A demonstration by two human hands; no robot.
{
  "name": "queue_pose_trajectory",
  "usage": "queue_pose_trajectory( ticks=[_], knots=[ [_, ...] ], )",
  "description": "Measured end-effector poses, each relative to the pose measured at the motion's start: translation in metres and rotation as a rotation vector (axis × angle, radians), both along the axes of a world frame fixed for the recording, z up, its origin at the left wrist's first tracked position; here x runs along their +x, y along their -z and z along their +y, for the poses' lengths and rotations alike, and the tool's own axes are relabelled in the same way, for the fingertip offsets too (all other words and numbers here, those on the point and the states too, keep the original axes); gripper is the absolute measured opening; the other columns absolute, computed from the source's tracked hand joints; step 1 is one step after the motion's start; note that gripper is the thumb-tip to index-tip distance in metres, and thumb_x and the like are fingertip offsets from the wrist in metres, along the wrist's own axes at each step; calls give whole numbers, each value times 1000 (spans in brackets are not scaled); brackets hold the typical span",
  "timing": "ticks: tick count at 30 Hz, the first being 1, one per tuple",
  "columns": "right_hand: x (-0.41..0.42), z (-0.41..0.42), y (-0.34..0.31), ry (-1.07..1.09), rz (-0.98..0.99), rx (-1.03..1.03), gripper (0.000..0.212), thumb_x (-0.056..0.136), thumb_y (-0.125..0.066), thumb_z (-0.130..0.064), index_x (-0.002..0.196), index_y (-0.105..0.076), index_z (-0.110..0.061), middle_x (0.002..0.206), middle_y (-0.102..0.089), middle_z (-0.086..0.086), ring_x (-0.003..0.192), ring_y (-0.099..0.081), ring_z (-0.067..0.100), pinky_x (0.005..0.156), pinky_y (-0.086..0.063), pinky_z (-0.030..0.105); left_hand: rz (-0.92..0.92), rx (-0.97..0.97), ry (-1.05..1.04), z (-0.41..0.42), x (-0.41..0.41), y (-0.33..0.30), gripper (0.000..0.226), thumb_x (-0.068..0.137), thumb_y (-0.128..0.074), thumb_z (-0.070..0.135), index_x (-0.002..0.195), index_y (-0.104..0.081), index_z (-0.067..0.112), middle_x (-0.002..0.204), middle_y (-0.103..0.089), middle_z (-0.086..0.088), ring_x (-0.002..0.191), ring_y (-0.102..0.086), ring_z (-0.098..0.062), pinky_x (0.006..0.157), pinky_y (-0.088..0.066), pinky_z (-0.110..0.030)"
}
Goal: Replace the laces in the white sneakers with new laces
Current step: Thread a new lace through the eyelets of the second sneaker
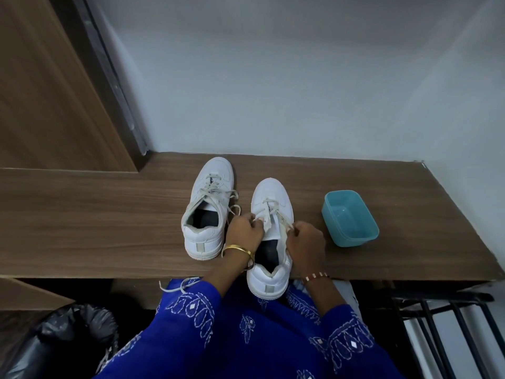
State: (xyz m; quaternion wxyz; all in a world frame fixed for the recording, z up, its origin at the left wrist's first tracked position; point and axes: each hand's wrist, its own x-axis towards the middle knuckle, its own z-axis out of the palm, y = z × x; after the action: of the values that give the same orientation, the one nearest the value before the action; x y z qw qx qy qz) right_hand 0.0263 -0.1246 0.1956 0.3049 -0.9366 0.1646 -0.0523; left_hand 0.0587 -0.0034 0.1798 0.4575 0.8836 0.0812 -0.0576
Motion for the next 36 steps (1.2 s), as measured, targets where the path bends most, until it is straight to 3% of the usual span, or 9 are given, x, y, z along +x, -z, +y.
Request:
queue_pose_trajectory(
  ticks=[6, 10, 15, 18, 21, 24, 27, 32, 36],
  knots=[
    [-2, 0, 0, -21, -8, -8, 22, 92, -47, -12, 81, -60, 2, 79, -64, 15, 68, -50, 18, 62, -36, 26, 71, -54, -118, 0, -1, -4, 31, 93, -46, 20, 90, -63, -6, 94, -65, -25, 93, -59, -37, 72, -40, -31],
    [-3, 2, -1, -23, -14, -11, 22, 92, -47, -13, 82, -61, 2, 81, -65, 16, 73, -57, 25, 63, -36, 27, 293, -49, -90, -3, 7, -3, 46, 96, -39, 29, 113, -58, -10, 119, -58, -26, 112, -53, -37, 89, -41, -33],
    [-4, 2, -2, -22, -16, -9, 22, 93, -47, -12, 85, -62, 2, 84, -66, 16, 81, -61, 28, 65, -37, 26, 435, -277, -130, -3, 16, -8, 43, 97, -38, 20, 129, -47, -7, 134, -49, -23, 123, -47, -35, 101, -38, -34],
    [-4, 2, -2, -19, -15, -4, 22, 92, -47, -12, 84, -61, 2, 84, -66, 16, 81, -61, 29, 64, -36, 26, 371, -489, -177, 2, 27, -10, 34, 94, -42, 14, 117, -57, -6, 120, -58, -25, 112, -55, -37, 91, -47, -35],
    [-5, 2, -3, -23, -8, -13, 22, 93, -47, -12, 86, -62, 2, 85, -66, 15, 82, -61, 28, 67, -40, 28, 345, -831, -322, 3, 31, -21, 26, 95, -44, 18, 76, -61, 13, 64, -66, -2, 66, -60, -18, 63, -45, -24],
    [-5, 3, -3, -27, -11, -6, 22, 93, -48, -13, 86, -63, 1, 85, -66, 15, 82, -62, 27, 71, -45, 31, 265, -1026, -344, 5, 39, -37, 28, 98, -41, 24, 81, -62, 16, 76, -64, 2, 73, -59, -11, 75, -46, -26],
    [-5, 3, -5, -31, 4, 10, 22, 93, -48, -14, 87, -63, 2, 85, -66, 15, 81, -62, 26, 70, -45, 31, 135, -1127, -355, 11, 45, -62, 26, 100, -36, 18, 95, -58, 6, 86, -63, -5, 79, -60, -14, 72, -49, -23],
    [-5, -1, -12, -53, 41, 31, 23, 92, -51, -15, 85, -64, 2, 80, -64, 11, 71, -54, 17, 58, -29, 19, -146, -1176, -371, 29, 50, -86, 32, 101, -34, 19, 83, -60, 8, 67, -70, 0, 66, -66, -13, 72, -52, -27],
    [8, -8, -19, -126, 157, 199, 22, 85, -60, -16, 81, -64, 6, 75, -66, 19, 67, -61, 28, 70, -53, 37, -246, -1056, -202, 39, 43, -112, 28, 101, -31, 21, 91, -56, 16, 64, -71, 2, 60, -67, -12, 69, -55, -27]
  ],
)
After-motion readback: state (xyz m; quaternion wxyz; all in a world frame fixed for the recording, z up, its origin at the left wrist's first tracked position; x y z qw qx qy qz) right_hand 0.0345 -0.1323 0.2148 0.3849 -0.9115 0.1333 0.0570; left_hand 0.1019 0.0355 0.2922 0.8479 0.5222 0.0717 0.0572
